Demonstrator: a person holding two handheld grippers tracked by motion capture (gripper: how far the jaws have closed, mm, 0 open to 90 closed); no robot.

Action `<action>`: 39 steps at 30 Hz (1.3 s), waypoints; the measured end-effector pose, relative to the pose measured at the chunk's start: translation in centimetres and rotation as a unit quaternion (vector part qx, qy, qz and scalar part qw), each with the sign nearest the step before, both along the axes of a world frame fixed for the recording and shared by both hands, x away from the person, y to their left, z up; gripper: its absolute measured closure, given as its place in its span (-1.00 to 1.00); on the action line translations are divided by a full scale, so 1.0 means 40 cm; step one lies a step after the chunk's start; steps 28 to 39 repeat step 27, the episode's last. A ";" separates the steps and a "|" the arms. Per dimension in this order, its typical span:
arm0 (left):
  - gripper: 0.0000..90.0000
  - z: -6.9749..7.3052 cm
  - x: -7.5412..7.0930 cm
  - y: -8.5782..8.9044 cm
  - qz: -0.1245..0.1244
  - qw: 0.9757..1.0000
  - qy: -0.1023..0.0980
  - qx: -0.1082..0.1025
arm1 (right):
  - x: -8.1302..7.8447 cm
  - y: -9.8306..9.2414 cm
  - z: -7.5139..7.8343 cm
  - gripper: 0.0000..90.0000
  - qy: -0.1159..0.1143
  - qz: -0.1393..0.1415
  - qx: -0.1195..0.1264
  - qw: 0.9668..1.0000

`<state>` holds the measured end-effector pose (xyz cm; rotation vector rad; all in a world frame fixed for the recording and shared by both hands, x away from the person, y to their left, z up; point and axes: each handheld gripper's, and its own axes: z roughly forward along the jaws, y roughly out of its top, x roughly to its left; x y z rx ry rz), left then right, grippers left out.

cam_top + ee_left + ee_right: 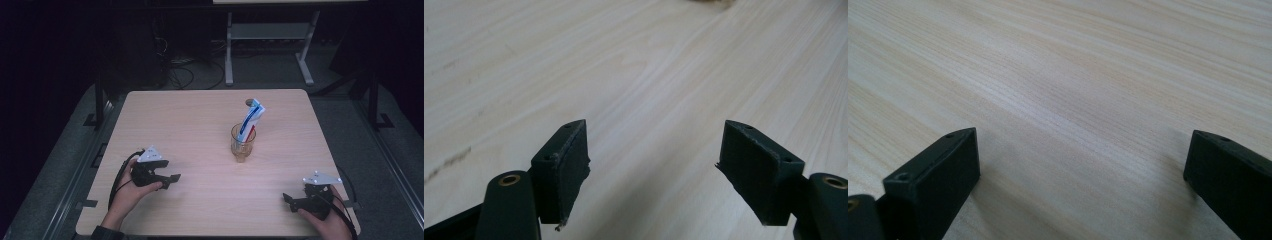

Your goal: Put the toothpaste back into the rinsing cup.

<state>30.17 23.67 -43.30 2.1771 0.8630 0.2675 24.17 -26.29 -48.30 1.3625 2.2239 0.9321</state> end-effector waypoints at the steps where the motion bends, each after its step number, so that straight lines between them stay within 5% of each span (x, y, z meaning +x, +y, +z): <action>1: -0.39 -0.004 -0.006 0.004 0.001 1.000 0.001 0.003 | 0.000 0.000 0.000 -0.98 0.000 0.000 0.000 1.000; 16: -0.41 -0.071 -0.059 0.064 0.022 0.999 0.029 0.036 | 0.000 0.000 0.000 -0.98 0.000 0.000 0.000 1.000; 26: -0.51 -0.087 -0.073 0.075 0.021 0.999 0.004 0.029 | 0.000 0.000 0.000 -0.98 0.000 0.000 0.000 1.000; 39: -0.54 -0.087 -0.073 0.075 0.021 0.999 0.004 0.029 | 0.000 0.000 0.000 -0.98 0.000 0.000 0.000 1.000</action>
